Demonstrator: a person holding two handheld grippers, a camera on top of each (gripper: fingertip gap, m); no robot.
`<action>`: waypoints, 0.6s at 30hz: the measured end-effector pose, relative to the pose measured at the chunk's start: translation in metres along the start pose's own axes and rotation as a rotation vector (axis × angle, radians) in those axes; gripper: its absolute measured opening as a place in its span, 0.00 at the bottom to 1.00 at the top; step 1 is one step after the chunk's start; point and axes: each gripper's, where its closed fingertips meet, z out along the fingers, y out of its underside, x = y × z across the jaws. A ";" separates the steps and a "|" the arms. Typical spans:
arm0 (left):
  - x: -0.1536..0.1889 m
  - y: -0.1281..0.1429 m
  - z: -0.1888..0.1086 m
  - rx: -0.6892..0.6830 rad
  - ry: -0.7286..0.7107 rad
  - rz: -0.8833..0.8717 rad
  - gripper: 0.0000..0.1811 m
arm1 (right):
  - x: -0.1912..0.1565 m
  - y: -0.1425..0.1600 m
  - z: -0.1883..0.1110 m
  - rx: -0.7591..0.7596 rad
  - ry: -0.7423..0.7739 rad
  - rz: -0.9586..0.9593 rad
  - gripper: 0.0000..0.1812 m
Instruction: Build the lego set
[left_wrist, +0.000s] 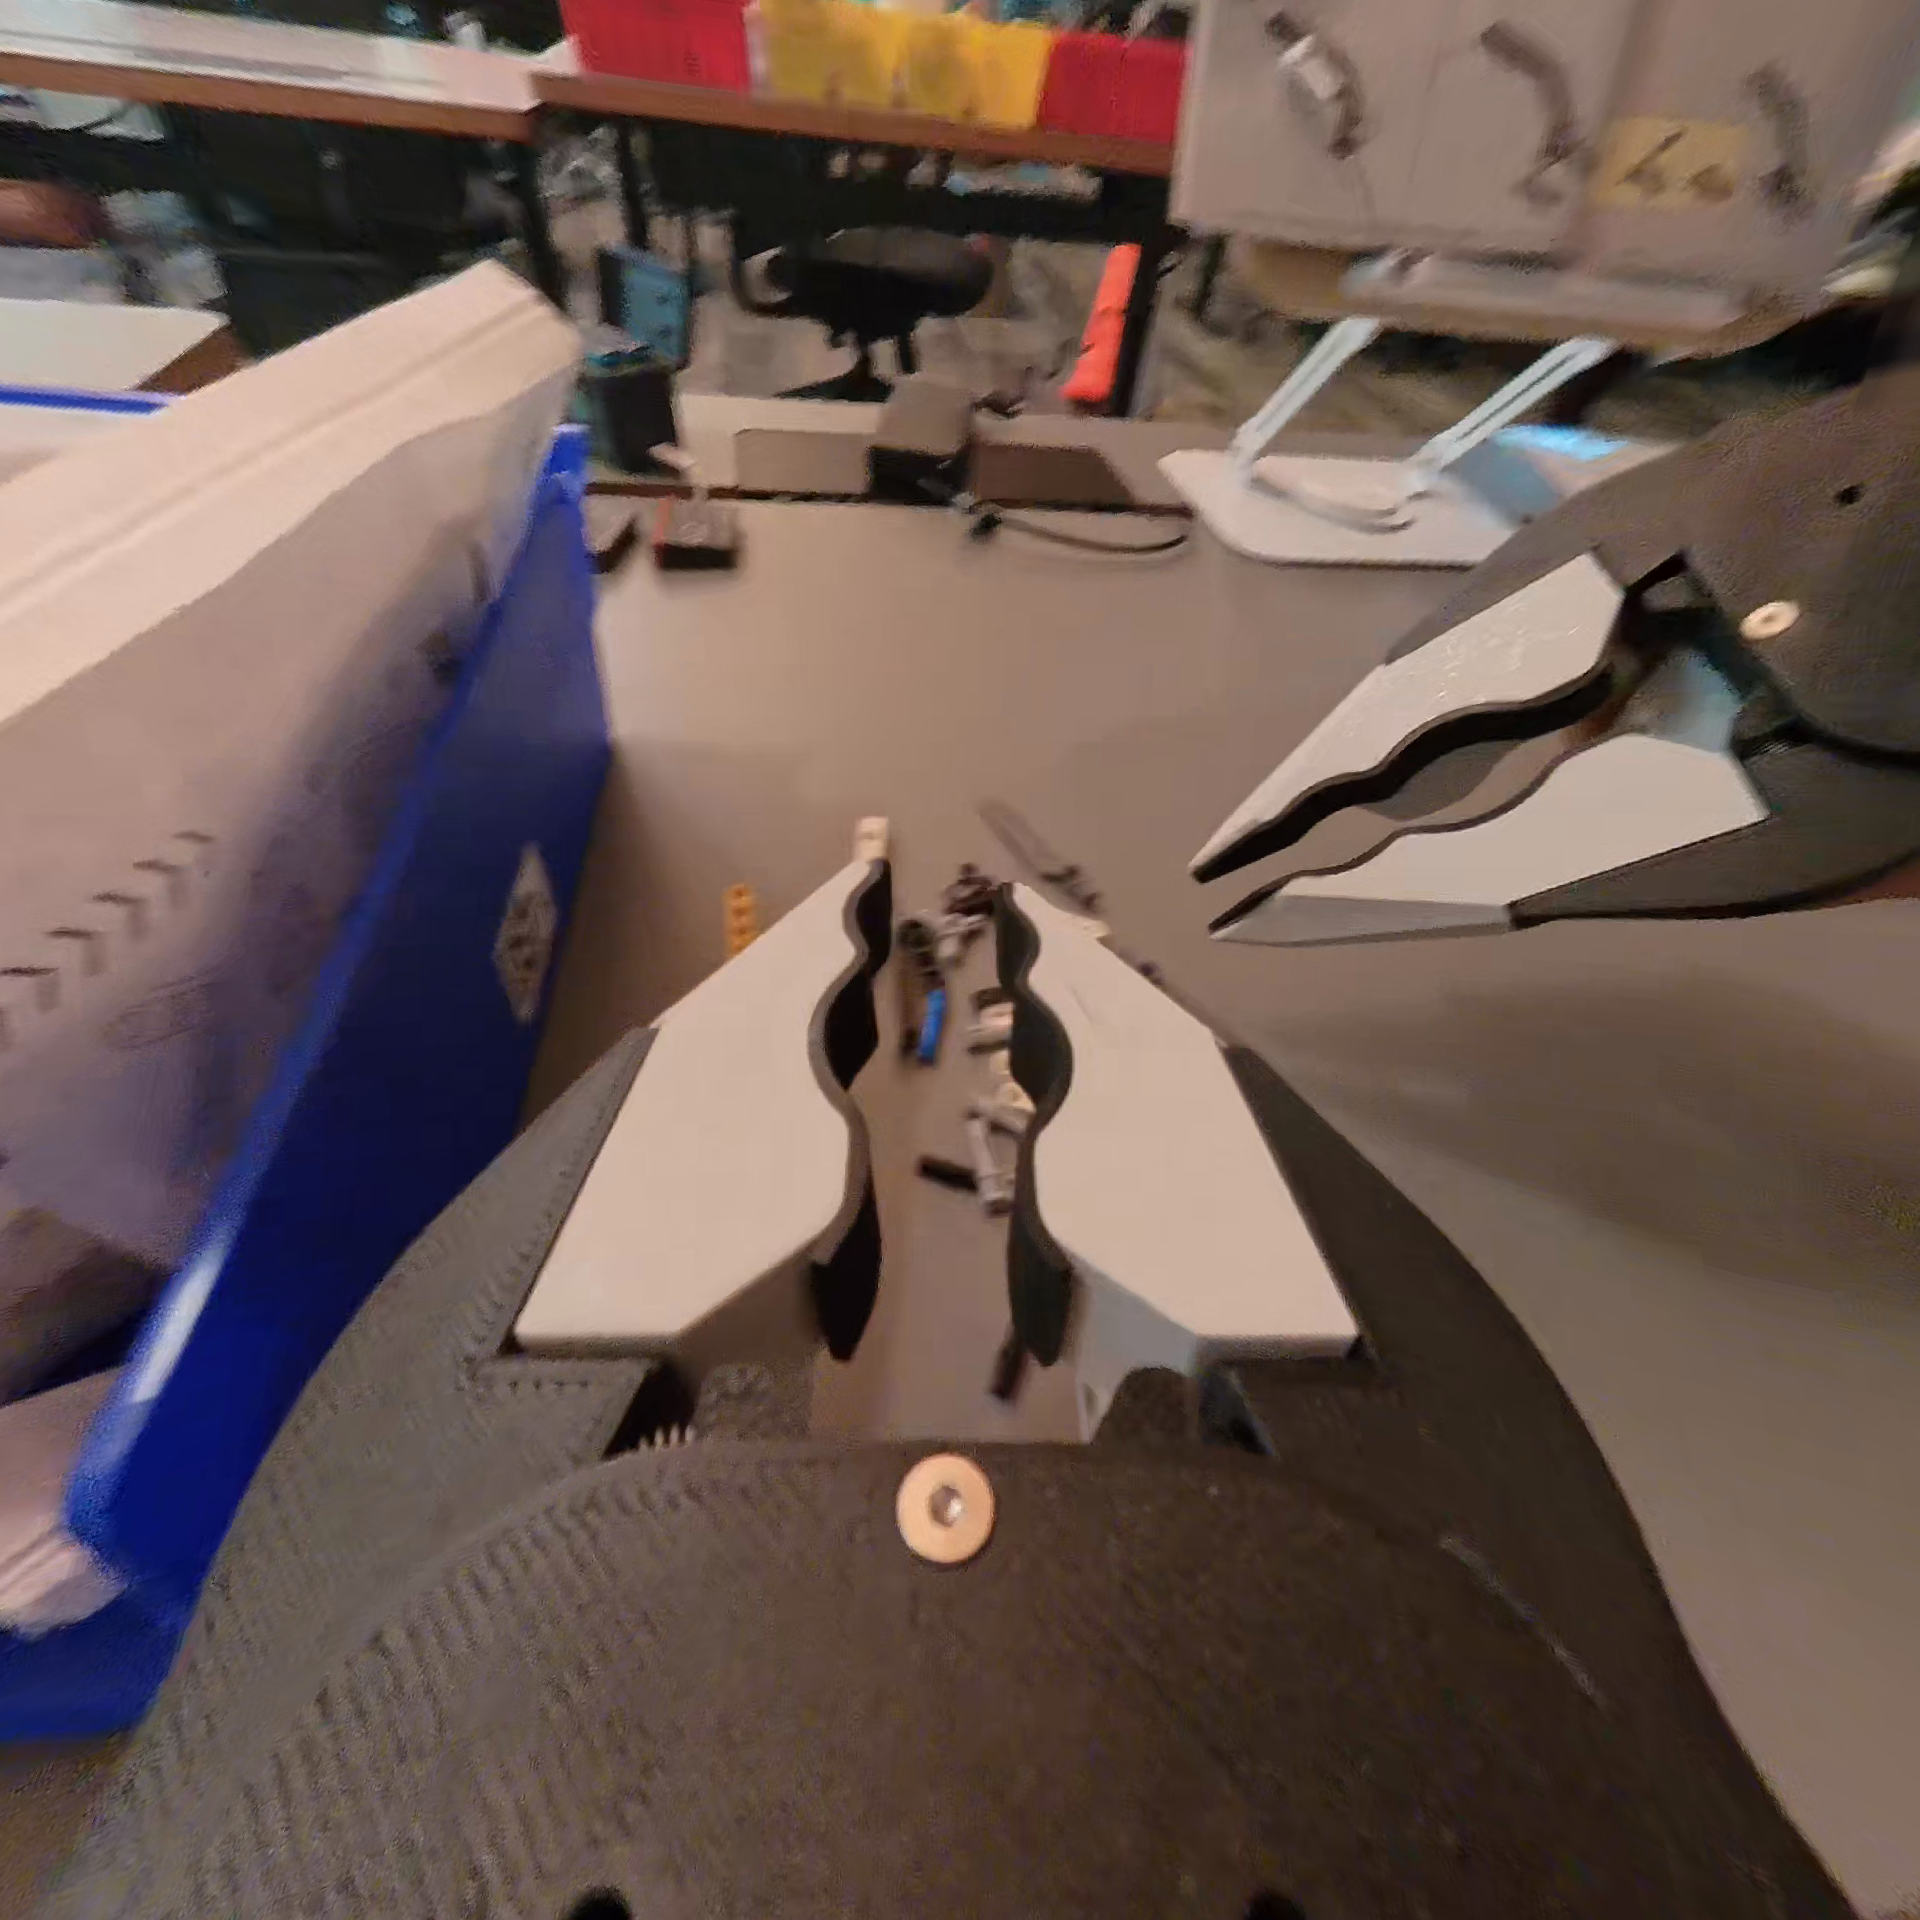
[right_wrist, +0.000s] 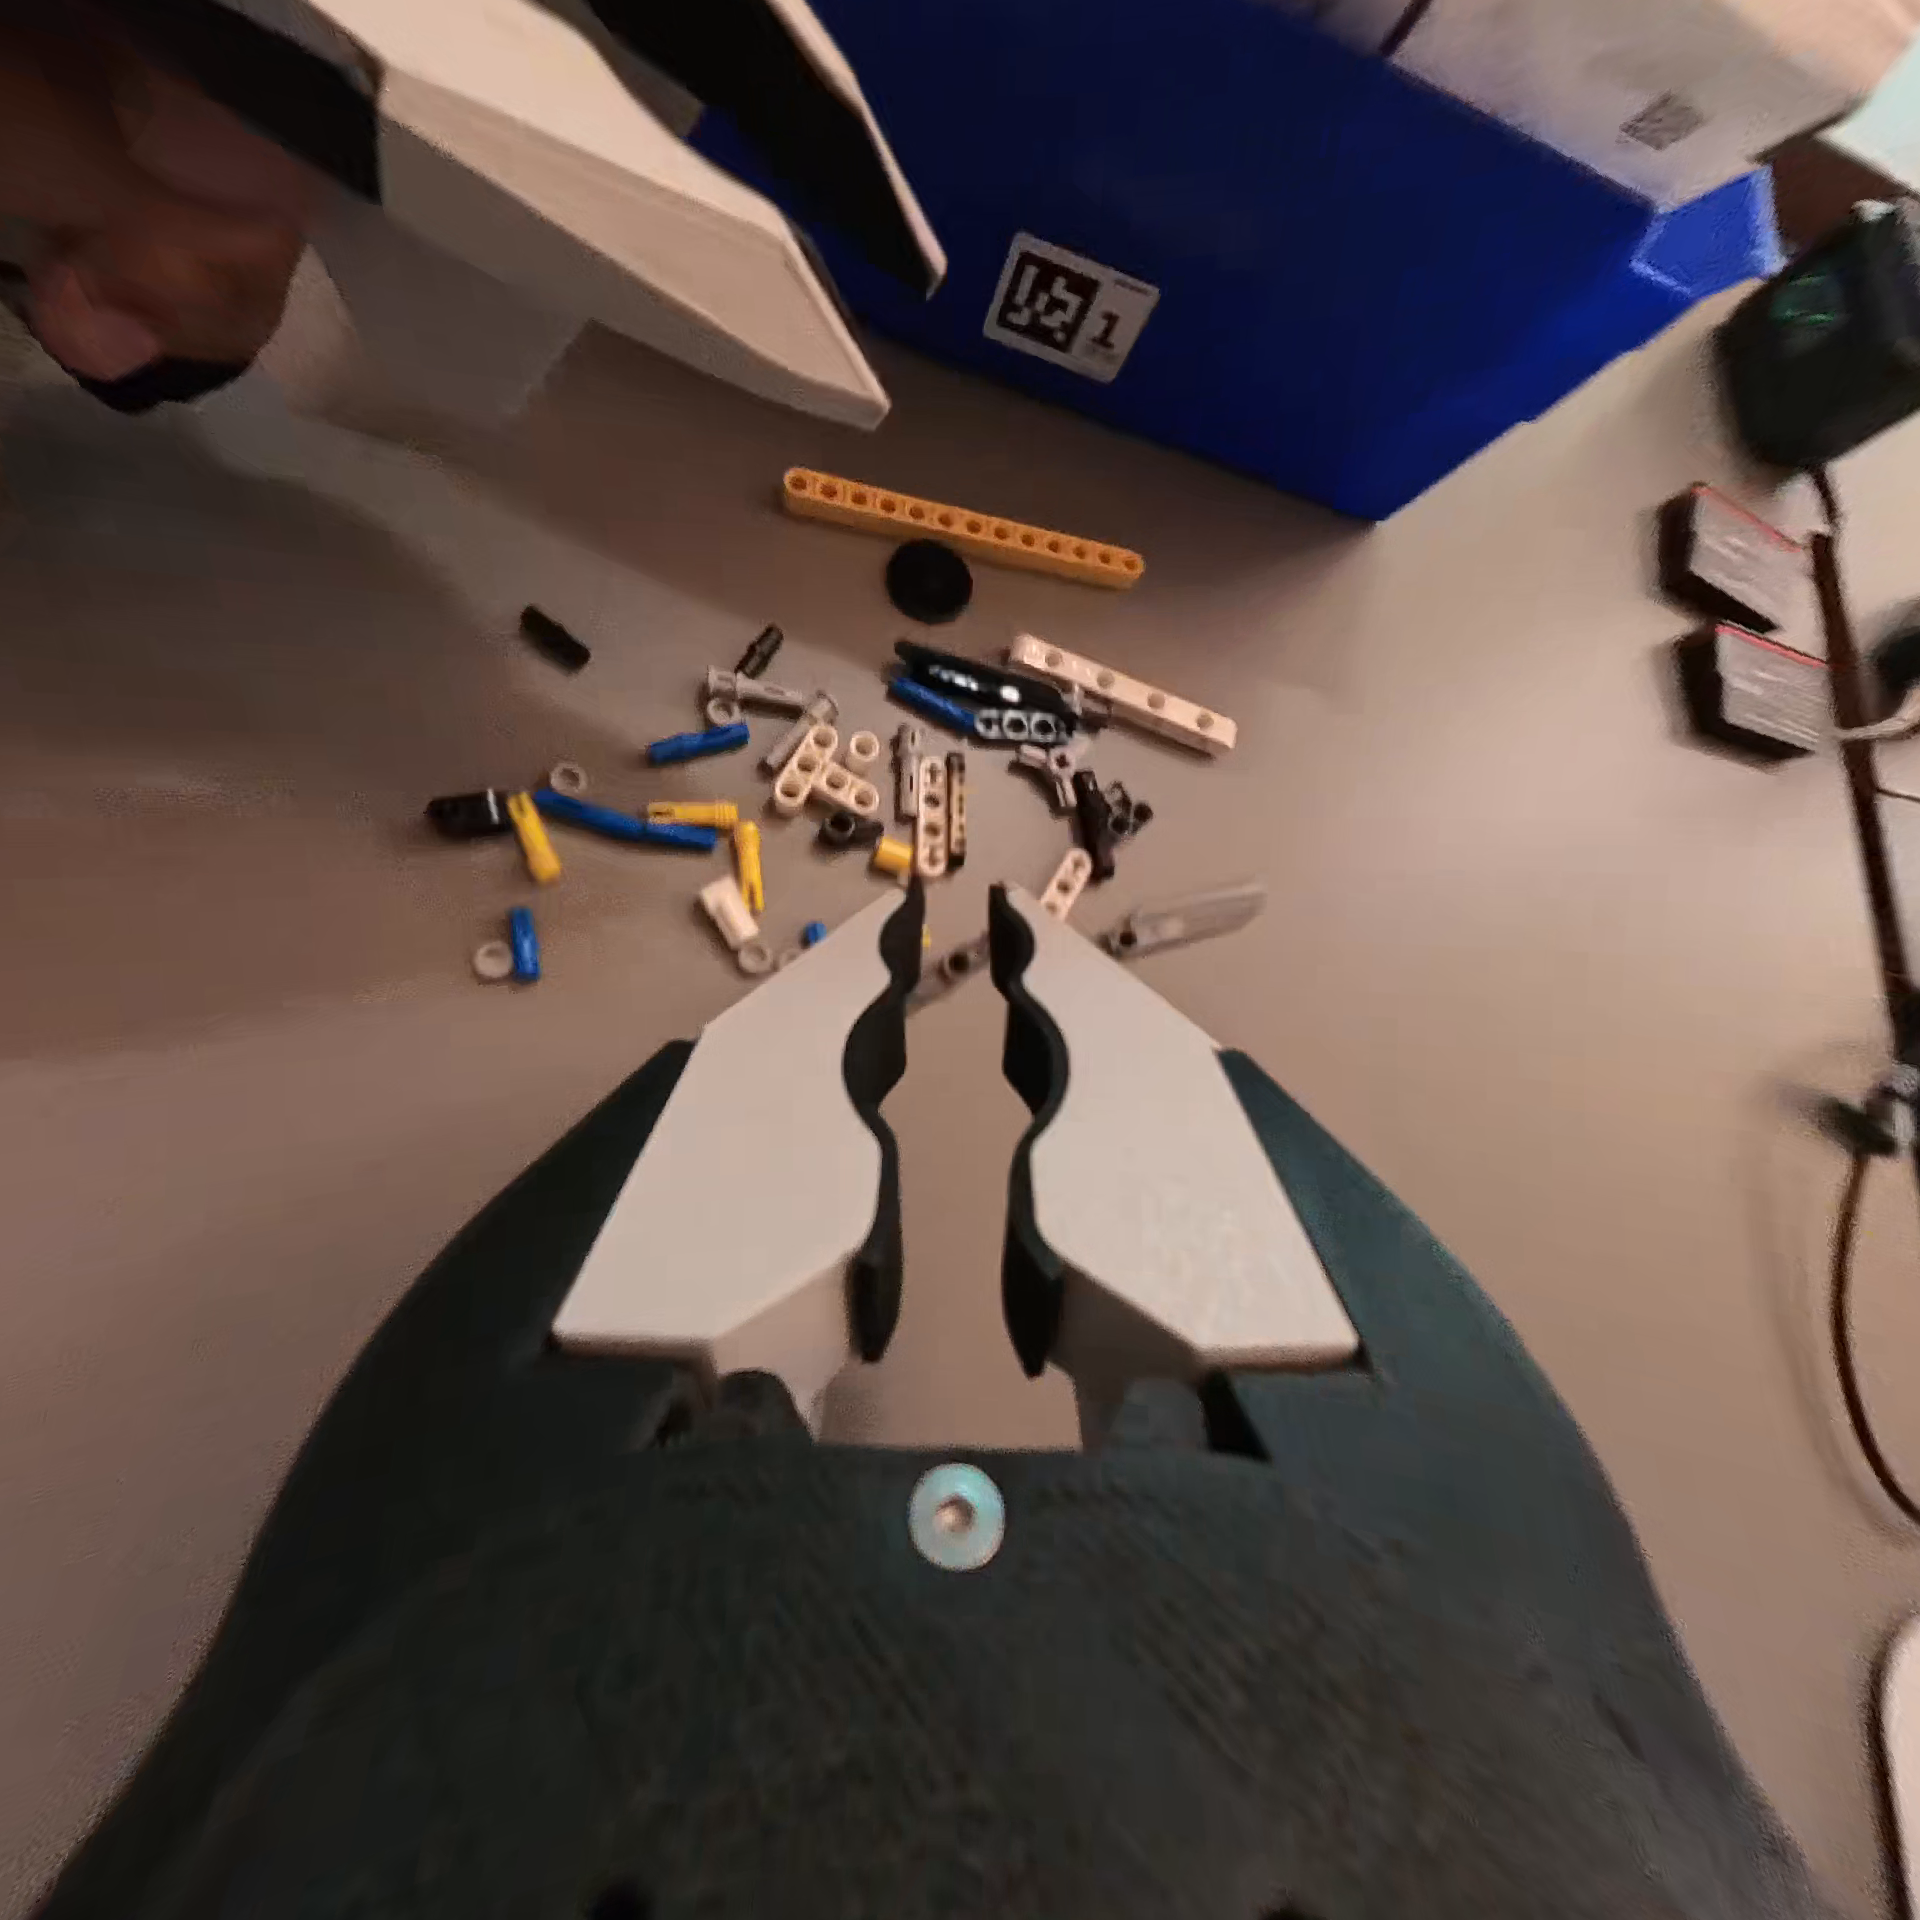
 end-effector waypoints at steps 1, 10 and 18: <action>-0.009 0.003 0.001 -0.022 -0.049 0.025 0.08 | 0.001 -0.003 0.008 0.001 -0.031 0.006 0.05; -0.014 0.003 0.006 -0.032 -0.015 -0.047 0.10 | 0.005 0.005 0.053 -0.045 -0.192 0.141 0.07; -0.018 0.000 0.003 0.001 0.025 -0.140 0.12 | 0.004 0.001 0.053 0.000 -0.235 0.243 0.01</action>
